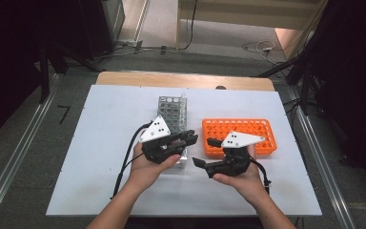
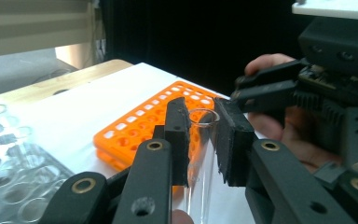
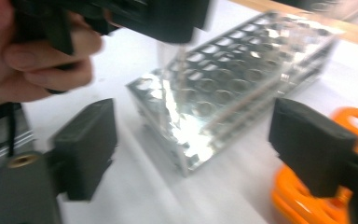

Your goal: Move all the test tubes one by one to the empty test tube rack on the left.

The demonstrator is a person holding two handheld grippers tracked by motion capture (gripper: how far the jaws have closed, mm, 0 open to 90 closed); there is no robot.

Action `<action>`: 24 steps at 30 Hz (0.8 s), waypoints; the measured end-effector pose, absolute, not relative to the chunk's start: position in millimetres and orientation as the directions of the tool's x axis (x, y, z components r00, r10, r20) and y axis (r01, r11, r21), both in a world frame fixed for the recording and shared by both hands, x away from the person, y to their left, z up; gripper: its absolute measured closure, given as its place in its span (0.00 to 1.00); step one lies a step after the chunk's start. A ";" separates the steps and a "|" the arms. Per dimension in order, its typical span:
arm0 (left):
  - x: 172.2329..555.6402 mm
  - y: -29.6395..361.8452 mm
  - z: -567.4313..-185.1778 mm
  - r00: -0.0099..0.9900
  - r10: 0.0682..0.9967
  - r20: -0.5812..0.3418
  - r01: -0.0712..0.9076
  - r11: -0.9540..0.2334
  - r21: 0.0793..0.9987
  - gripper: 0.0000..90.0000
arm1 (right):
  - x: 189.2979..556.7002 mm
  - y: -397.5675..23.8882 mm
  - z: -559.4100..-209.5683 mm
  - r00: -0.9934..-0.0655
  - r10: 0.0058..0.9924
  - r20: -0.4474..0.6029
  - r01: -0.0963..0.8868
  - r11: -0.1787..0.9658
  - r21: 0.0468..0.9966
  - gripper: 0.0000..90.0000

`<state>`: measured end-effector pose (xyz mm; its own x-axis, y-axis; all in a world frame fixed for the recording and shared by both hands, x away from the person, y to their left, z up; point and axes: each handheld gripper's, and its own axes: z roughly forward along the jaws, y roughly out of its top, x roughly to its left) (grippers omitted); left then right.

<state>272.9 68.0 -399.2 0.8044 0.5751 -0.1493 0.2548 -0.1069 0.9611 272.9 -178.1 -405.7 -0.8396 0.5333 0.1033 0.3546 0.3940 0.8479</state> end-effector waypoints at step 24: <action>337.0 80.1 -393.7 0.695 0.713 -0.098 0.215 -0.075 0.974 0.84 | 263.7 -279.0 -421.4 -0.757 0.642 0.123 0.419 0.332 0.845 0.00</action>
<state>337.0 80.1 -393.7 0.6948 0.7125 -0.0980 0.2147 -0.0754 0.9738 263.7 -279.0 -421.4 -0.7569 0.6418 0.1231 0.4194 0.3324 0.8448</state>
